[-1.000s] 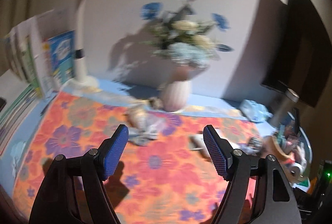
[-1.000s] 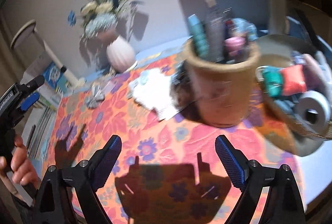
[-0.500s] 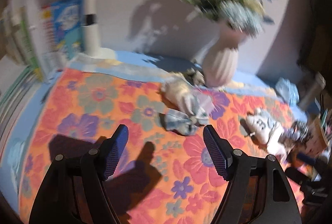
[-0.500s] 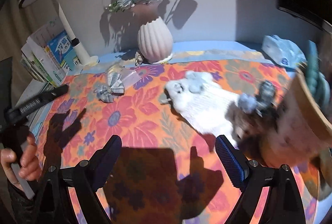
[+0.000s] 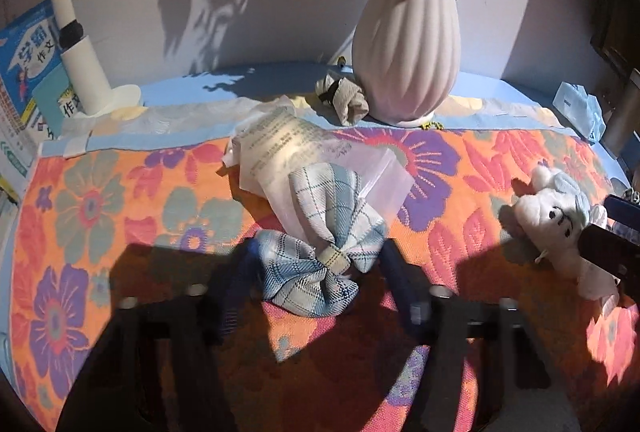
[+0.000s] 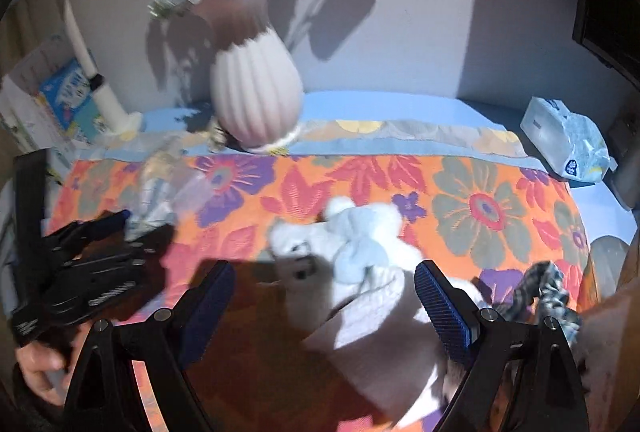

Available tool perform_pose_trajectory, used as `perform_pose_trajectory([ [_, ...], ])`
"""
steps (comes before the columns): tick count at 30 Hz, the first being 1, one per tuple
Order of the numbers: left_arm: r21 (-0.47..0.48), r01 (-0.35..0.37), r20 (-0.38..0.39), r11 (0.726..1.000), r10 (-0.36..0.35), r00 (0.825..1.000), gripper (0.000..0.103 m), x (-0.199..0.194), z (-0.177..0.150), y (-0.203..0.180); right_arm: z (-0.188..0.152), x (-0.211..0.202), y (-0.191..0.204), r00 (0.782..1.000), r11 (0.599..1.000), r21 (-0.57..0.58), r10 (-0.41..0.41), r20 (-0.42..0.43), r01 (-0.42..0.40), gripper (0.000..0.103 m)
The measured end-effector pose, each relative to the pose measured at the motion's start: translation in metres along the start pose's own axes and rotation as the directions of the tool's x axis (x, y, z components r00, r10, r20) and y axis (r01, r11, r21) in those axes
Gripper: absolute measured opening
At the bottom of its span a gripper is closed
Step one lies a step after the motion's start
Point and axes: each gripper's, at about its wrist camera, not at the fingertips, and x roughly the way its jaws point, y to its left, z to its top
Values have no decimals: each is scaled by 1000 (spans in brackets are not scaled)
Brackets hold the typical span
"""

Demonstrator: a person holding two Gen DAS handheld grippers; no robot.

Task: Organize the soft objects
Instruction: 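Grasp the plaid bow with the left tool while the right tool grasps the white plush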

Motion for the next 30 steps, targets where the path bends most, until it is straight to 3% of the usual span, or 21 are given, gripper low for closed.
perform_pose_trajectory([
  [2,-14,24,16,1000,-24,1000,31,-3,-1,3,2,13,-4,999,1000,4,-24,-23,25,91],
  [5,-78,72,31,994,-69,997,23,-11,-6,15,5,23,-4,998,999,-6,-52,-33,51,91],
  [9,-167,119,76,979,-108,991,22,-24,-12,33,6,34,8,995,993,-74,-91,-39,88,90],
  [13,-196,138,95,971,-121,988,22,-26,-12,39,6,39,19,992,983,-138,-125,-34,120,76],
  [14,-194,134,96,972,-117,989,22,-26,-12,38,6,36,20,995,986,-142,-96,-31,90,75],
  [16,-182,111,97,977,-95,991,22,-27,-13,35,3,23,22,997,987,-142,76,-23,-78,75],
  [18,-174,89,100,981,-73,992,22,-27,-13,34,-6,2,26,956,942,-164,292,-33,-293,78],
  [19,-173,83,102,981,-66,993,22,-28,-13,33,-12,-6,27,939,922,-181,342,-39,-343,81],
  [20,-174,83,106,981,-65,992,22,-29,-13,34,-16,-11,28,935,915,-193,353,-42,-354,84],
  [22,-174,95,116,980,-76,990,22,-31,-13,34,-26,-21,24,947,927,-197,320,-36,-321,96],
  [26,-169,100,130,981,-78,988,22,-35,-13,33,-41,-28,7,936,931,-100,345,-65,-350,96],
  [30,-174,106,134,979,-83,987,22,-37,-13,34,-59,-34,20,899,900,-45,428,-97,-433,96],
])
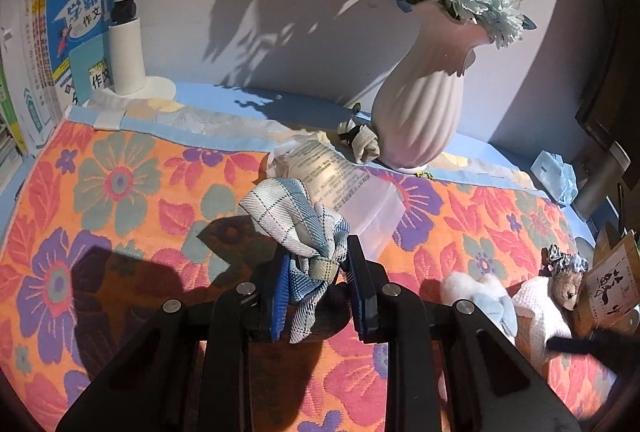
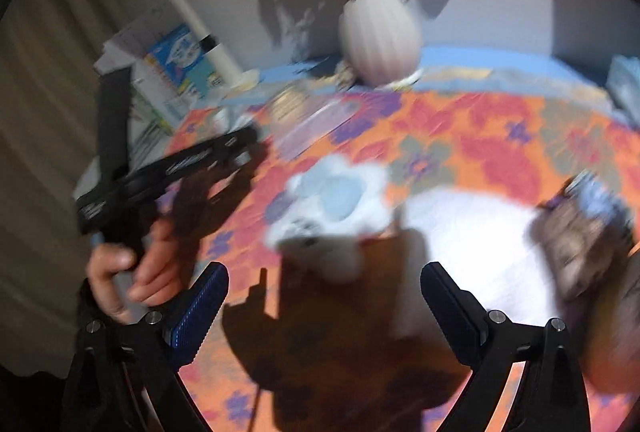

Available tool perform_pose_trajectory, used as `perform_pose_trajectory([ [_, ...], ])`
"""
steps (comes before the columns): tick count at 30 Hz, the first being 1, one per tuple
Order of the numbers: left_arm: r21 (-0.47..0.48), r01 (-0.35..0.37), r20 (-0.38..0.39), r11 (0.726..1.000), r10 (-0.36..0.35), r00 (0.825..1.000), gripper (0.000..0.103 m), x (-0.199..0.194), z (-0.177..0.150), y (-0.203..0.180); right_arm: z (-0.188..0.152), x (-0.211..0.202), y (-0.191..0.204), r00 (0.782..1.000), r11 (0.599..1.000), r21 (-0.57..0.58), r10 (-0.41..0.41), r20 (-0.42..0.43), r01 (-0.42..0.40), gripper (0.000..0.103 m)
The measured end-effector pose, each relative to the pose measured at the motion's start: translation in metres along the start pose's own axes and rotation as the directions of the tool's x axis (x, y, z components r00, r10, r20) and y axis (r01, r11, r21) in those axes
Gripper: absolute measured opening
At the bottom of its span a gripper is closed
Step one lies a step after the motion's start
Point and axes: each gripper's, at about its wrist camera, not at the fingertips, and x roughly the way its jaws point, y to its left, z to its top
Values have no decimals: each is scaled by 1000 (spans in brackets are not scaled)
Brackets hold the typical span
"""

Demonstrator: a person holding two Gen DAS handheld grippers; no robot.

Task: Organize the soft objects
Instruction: 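Grasp the plaid bow with the left tool while the right tool grasps the white plush, then carry the plaid bow and white plush onto the glass plate and open both tools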

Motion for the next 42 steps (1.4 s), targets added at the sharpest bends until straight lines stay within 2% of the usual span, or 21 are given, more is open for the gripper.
perform_pose_trajectory([
  [4,-19,14,18,1000,-13,1000,22,-5,1,4,2,26,27,998,999,-30,-44,-49,42,96],
  [6,-35,23,29,999,-22,999,22,-8,1,7,9,43,28,991,992,-11,-123,-58,123,96],
  [7,-45,28,34,999,-26,999,22,-9,2,9,13,53,24,976,978,12,-207,-64,208,96],
  [8,-54,33,39,998,-31,999,22,-10,2,11,17,59,21,970,972,28,-231,-71,234,97],
  [13,-83,89,49,993,-85,995,22,-12,2,15,33,66,10,982,974,128,-188,-7,188,103],
  [18,-70,105,49,992,-102,994,22,-12,1,9,34,71,15,972,968,97,-233,24,230,102],
  [20,-61,103,48,993,-100,994,22,-12,0,7,32,74,22,956,955,64,-293,26,290,95],
  [22,-54,90,48,994,-88,995,22,-11,0,6,31,75,26,939,939,39,-343,34,342,76],
  [23,-54,86,49,995,-84,995,22,-11,0,7,30,75,29,935,936,24,-353,42,352,72],
  [24,-56,84,51,995,-81,995,22,-11,0,8,28,74,32,936,937,10,-348,52,348,65],
  [27,-55,64,57,996,-61,996,22,-10,1,10,21,65,33,951,954,-3,-300,73,301,59],
  [32,-5,22,72,1000,-21,997,22,-11,-4,-2,1,39,34,964,972,20,-236,119,235,59],
  [34,6,37,60,999,-37,997,22,-14,-12,-12,-11,30,29,969,975,45,-222,106,218,59],
  [39,40,92,44,995,-94,995,22,-33,-46,-52,-42,-1,3,974,967,146,-218,62,207,59],
  [42,57,125,30,991,-127,991,22,-44,-65,-77,-56,-22,-9,956,945,175,-289,47,277,59],
])
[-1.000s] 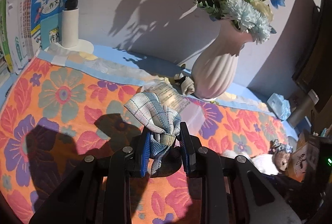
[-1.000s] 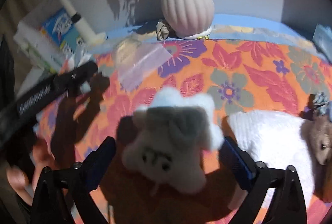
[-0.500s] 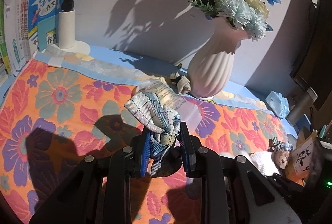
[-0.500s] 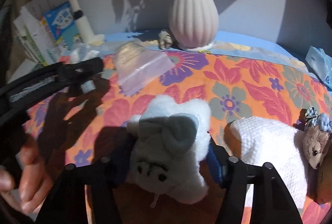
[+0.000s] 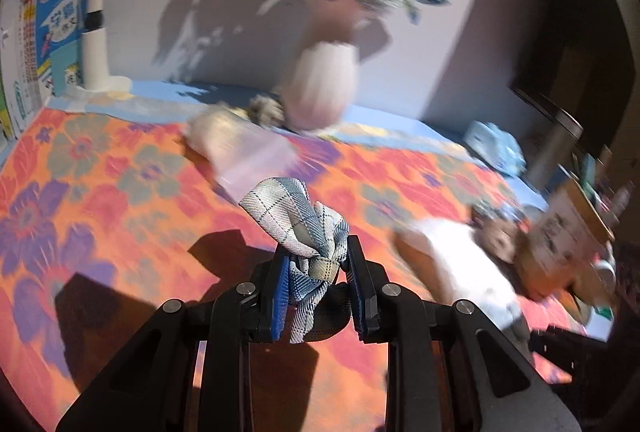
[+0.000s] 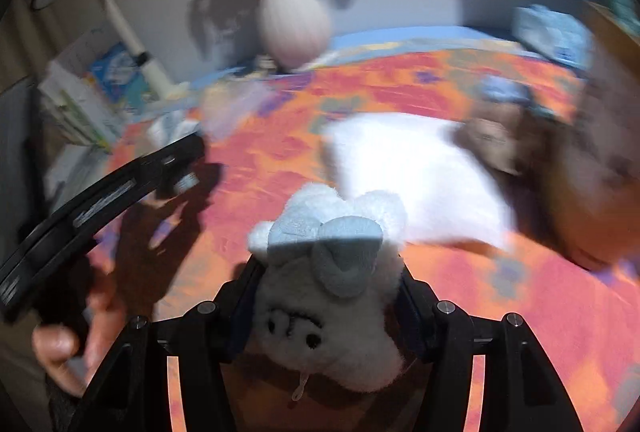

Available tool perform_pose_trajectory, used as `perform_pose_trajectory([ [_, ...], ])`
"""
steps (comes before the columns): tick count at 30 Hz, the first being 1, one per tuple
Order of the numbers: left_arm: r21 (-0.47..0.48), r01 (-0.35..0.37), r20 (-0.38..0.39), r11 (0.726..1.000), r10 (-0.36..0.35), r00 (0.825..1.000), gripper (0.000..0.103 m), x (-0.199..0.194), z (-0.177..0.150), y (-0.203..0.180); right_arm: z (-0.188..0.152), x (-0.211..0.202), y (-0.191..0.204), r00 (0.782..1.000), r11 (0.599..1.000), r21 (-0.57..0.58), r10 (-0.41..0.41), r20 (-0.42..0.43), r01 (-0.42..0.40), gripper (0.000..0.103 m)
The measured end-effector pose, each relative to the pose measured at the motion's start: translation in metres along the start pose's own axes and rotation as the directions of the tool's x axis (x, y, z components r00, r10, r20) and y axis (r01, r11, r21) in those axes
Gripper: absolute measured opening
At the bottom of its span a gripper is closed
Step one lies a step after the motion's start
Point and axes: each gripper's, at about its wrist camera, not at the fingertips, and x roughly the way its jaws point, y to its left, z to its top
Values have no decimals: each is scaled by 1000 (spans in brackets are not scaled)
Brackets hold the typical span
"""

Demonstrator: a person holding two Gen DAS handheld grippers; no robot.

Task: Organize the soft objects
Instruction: 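Carry the plaid bow and white plush onto the glass plate and open both tools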

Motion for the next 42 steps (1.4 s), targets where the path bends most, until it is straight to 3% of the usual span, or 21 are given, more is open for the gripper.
perform_pose_trajectory([
  [3,16,33,-2,999,-33,999,22,-11,-9,-24,-7,-19,-26,1000,998,58,-25,-8,26,59],
  [10,108,135,25,985,-139,990,22,-46,-15,-97,-18,-88,-80,992,983,171,-87,86,72,59],
  [18,237,241,27,941,-254,967,22,-74,-13,-191,-24,-163,-131,962,956,279,-158,224,92,59],
  [24,335,304,0,892,-323,947,22,-76,-3,-267,-27,-203,-186,931,917,385,-228,286,107,59],
  [33,401,307,-74,863,-304,950,22,-41,6,-343,-2,-238,-255,883,875,468,-313,349,125,59],
  [40,451,306,-142,838,-271,952,22,1,-4,-373,35,-227,-286,882,871,474,-319,347,129,59],
  [42,456,315,-163,832,-270,949,27,12,-3,-377,47,-220,-295,885,870,474,-320,340,132,63],
])
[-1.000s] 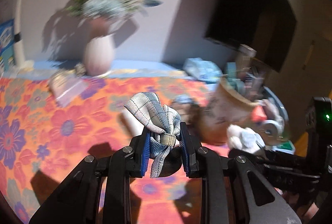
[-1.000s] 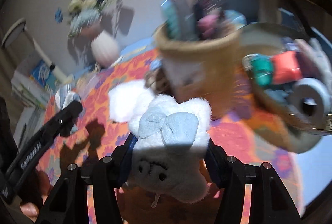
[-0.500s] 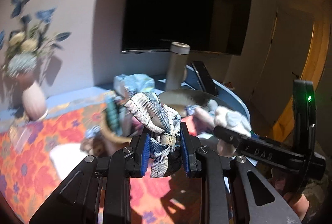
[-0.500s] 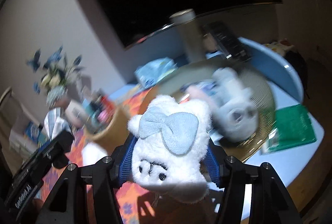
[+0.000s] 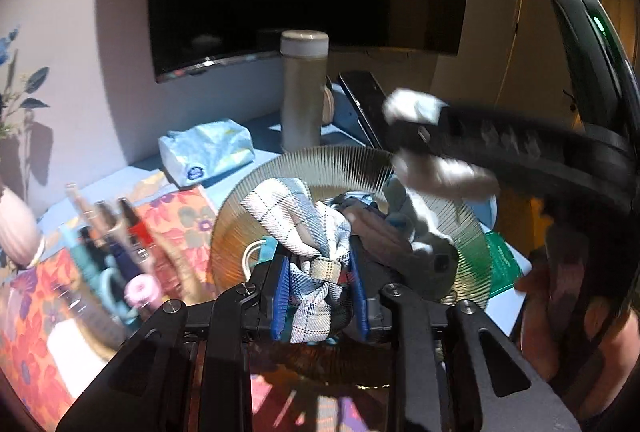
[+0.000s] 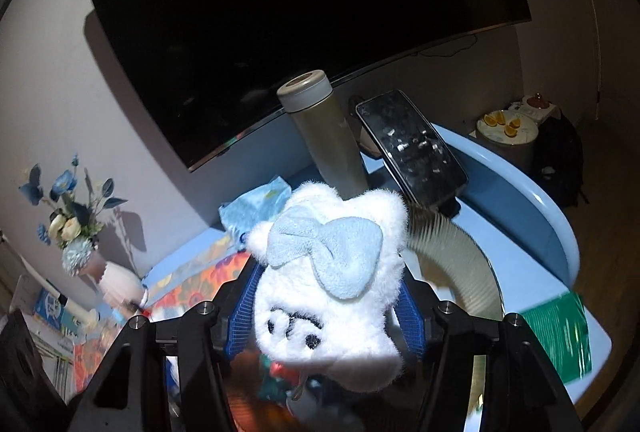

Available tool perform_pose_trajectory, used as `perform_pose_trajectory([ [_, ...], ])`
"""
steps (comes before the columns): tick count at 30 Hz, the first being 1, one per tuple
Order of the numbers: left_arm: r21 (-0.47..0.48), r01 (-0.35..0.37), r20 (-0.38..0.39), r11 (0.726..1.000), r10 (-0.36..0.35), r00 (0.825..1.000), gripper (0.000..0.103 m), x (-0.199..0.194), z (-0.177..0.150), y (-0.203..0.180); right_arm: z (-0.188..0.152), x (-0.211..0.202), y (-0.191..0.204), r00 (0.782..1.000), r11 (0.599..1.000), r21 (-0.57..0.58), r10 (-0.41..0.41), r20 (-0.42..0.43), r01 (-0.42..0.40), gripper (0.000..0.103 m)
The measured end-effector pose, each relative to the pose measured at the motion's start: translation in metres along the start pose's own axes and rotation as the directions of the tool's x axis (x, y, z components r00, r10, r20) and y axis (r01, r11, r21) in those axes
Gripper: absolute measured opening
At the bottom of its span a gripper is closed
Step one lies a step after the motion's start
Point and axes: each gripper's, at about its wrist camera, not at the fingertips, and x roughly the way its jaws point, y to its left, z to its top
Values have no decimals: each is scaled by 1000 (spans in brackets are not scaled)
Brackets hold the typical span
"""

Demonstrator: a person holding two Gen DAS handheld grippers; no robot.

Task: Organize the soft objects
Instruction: 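Carry the plaid bow and white plush onto the glass plate and open both tools, then grasp the white cloth with the right tool while the left tool grasps the clear bag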

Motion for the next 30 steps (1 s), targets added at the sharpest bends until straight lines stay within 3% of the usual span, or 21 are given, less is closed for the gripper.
perform_pose_trajectory([
  [2,11,3,-17,1000,-2,1000,42,11,3,-1,9,18,1,1000,1000,-8,12,-21,-13,72],
  [6,32,6,-30,999,-5,1000,62,20,3,0,15,39,-8,997,1000,11,20,-72,-19,73],
  [17,57,5,15,998,-5,1000,69,-18,-13,-7,-15,2,-11,997,1000,5,28,-69,-28,73],
  [24,-8,-30,42,1000,30,999,69,-60,-36,17,-41,-27,19,995,996,-46,72,-75,-76,73],
  [30,-128,-66,35,990,71,997,74,-99,-75,68,-77,-29,59,976,965,-192,146,-162,-176,74],
])
